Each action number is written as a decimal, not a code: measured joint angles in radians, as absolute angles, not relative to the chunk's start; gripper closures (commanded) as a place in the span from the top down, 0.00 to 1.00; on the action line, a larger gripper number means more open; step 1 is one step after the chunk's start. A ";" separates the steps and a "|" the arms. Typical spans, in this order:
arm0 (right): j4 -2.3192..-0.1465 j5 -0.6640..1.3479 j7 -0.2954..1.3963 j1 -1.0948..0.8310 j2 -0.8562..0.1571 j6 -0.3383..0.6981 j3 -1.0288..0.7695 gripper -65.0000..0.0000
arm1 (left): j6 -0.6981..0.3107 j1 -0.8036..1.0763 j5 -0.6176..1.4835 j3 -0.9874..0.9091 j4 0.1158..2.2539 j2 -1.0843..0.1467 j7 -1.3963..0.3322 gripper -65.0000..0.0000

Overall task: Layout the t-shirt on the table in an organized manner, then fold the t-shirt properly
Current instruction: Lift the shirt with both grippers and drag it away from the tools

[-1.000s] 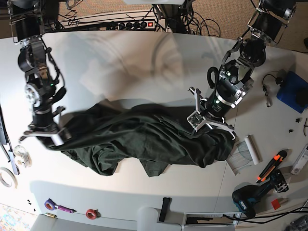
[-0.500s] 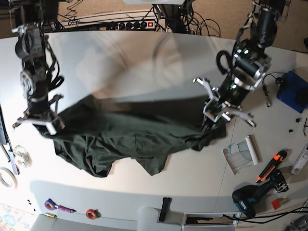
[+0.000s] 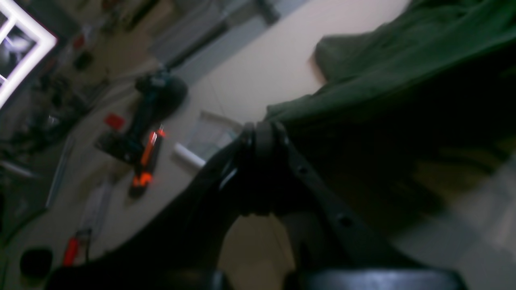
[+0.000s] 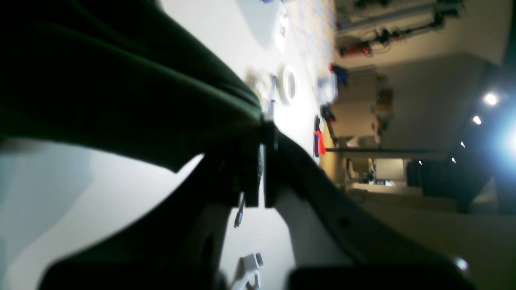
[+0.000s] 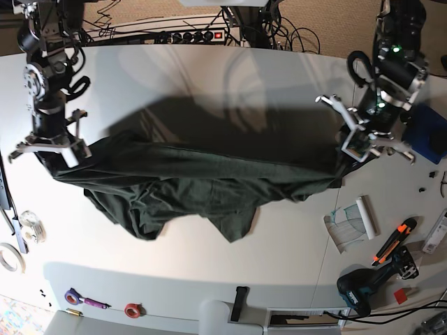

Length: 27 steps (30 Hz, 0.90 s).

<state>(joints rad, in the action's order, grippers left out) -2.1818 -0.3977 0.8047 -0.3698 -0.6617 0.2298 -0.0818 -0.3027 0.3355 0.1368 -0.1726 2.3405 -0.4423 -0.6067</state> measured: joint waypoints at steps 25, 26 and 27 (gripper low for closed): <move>-2.342 -0.394 0.883 -0.796 -0.662 0.218 -0.245 0.00 | -0.361 0.587 0.400 -0.500 2.341 -0.440 -0.654 0.00; -2.342 -0.395 0.884 -0.814 -0.662 0.214 -0.245 0.00 | -0.385 0.606 0.415 -0.509 2.341 -0.440 -0.656 0.00; -2.342 -0.395 0.887 -0.833 -0.662 0.213 -0.245 0.00 | -0.412 0.623 0.442 -0.516 2.341 -0.441 -0.664 0.00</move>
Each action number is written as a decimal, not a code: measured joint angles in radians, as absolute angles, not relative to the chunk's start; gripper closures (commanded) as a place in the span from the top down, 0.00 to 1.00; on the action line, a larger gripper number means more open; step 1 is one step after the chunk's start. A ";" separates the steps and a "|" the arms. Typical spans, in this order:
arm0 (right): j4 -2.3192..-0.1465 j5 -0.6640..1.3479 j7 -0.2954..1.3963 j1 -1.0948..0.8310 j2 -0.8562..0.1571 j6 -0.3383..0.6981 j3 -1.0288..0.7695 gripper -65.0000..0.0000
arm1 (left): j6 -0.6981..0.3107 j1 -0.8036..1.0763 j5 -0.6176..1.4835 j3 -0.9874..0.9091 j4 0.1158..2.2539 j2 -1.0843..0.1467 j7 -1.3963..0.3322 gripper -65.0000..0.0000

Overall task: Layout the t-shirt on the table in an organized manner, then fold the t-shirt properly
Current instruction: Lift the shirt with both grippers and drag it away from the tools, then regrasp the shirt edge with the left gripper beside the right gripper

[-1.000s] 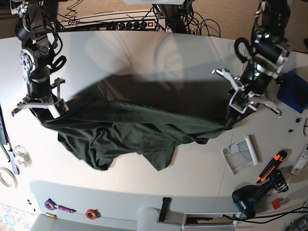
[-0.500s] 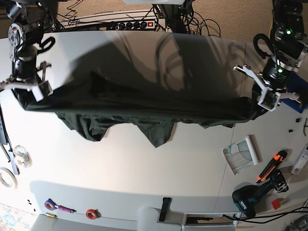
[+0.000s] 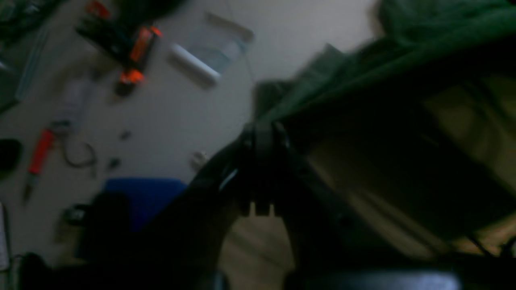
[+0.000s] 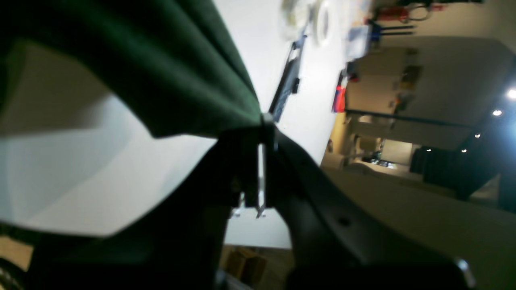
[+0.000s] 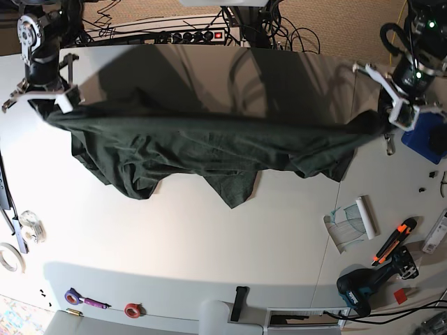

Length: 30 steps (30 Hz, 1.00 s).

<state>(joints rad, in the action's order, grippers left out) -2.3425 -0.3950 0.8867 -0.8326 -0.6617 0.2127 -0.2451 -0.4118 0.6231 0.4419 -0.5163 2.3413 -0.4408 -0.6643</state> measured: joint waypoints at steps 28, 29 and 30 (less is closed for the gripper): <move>-2.342 -0.576 0.905 -0.868 -0.661 0.019 -0.247 0.00 | -0.656 0.569 1.158 -1.029 2.345 -0.432 -0.826 0.00; -2.342 -0.564 0.905 -0.850 -0.661 0.023 -0.247 0.00 | -0.656 0.569 1.158 -1.029 2.345 -0.432 -0.829 0.00; -2.342 -0.546 0.905 -0.838 -0.661 0.022 -0.247 0.00 | -0.657 0.573 1.163 -1.029 2.345 -0.432 -0.853 0.00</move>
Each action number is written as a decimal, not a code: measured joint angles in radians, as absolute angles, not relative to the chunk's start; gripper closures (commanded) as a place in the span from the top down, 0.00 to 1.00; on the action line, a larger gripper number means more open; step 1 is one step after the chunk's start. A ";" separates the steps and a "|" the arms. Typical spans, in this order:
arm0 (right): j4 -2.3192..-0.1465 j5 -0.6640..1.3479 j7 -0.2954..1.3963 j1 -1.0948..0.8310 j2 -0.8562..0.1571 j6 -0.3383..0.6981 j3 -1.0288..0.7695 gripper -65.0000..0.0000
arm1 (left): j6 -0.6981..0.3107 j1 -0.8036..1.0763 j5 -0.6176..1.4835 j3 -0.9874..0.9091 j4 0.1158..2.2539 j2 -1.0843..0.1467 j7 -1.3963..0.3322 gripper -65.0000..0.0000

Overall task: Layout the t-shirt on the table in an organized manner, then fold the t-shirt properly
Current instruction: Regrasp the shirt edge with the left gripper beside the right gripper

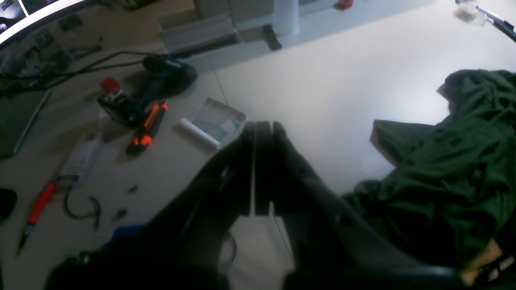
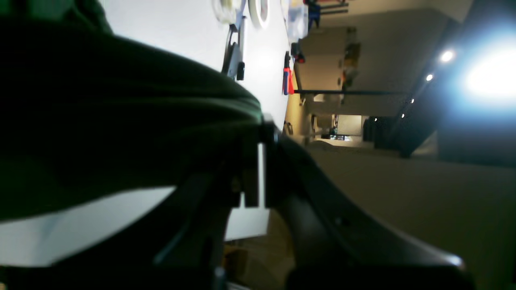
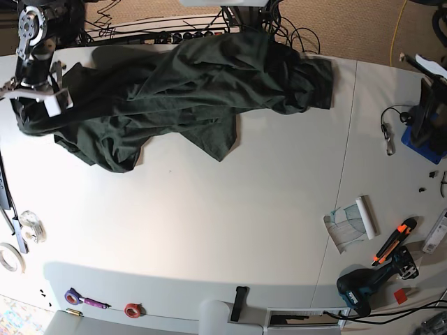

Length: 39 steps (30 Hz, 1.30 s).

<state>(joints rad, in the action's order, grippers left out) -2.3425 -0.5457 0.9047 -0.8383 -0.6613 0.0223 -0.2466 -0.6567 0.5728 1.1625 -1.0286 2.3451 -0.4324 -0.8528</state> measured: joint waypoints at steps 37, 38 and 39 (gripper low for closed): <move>-2.342 -0.466 0.889 -0.828 -0.661 0.026 -0.247 0.00 | -0.693 0.485 0.426 0.182 2.157 -0.446 -0.810 0.40; -2.342 -0.466 0.889 -0.828 -0.662 0.026 -0.247 0.00 | -0.693 0.486 0.425 0.182 2.157 -0.447 -0.811 0.40; -2.342 -0.466 0.889 -0.828 -0.662 0.026 -0.247 0.00 | -0.693 0.485 0.413 0.182 2.157 -0.446 -0.811 0.40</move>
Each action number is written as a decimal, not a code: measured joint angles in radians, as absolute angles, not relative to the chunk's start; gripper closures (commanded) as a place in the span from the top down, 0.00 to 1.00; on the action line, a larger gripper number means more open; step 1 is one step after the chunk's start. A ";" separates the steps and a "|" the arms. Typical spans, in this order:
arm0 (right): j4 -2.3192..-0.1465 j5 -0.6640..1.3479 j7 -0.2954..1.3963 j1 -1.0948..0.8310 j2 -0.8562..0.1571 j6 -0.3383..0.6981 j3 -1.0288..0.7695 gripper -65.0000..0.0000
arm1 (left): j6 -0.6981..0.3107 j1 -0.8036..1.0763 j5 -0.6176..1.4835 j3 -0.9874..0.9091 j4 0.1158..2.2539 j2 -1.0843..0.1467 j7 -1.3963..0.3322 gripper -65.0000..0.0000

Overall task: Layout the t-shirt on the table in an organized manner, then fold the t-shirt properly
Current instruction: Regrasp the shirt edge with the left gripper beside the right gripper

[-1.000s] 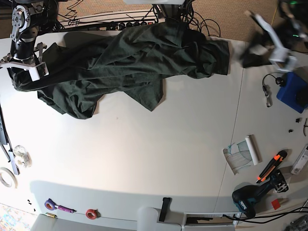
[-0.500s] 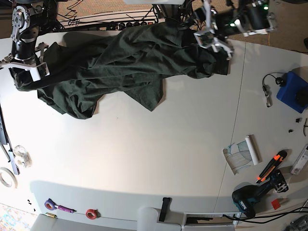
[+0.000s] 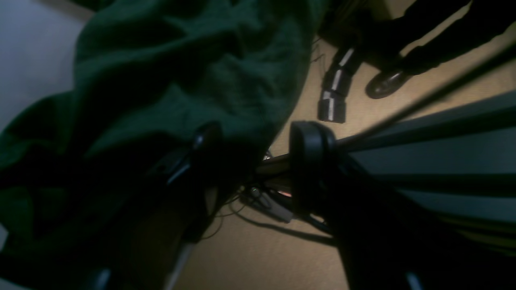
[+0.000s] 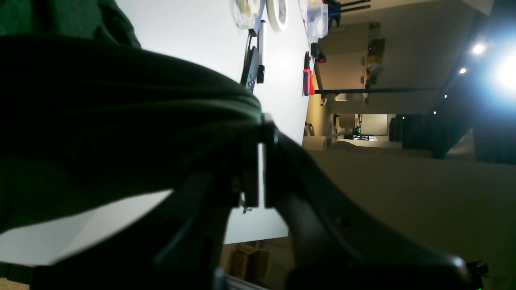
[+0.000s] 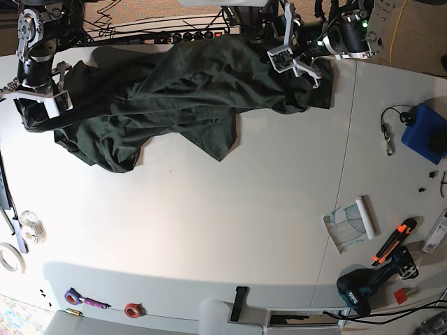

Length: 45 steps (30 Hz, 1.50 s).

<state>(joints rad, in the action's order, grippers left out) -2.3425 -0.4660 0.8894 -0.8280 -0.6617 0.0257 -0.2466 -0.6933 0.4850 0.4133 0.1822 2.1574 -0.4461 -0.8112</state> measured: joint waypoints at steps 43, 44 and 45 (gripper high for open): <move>-2.342 -0.466 0.889 -0.828 -0.662 0.026 -0.247 0.00 | -0.645 0.398 0.324 0.183 2.100 -0.443 -0.707 0.00; -2.342 -0.466 0.889 -0.828 -0.662 0.026 -0.247 0.00 | -0.644 0.389 0.326 0.183 2.136 -0.444 -0.702 0.00; -2.342 -0.466 0.889 -0.828 -0.662 0.026 -0.247 0.00 | -0.634 0.379 0.326 0.183 2.172 -0.444 -0.704 0.00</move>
<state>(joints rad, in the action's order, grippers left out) -2.3425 -0.4660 0.8894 -0.8280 -0.6617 0.0257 -0.2466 -0.6338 0.3786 0.3264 0.1829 2.1719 -0.4438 -0.7040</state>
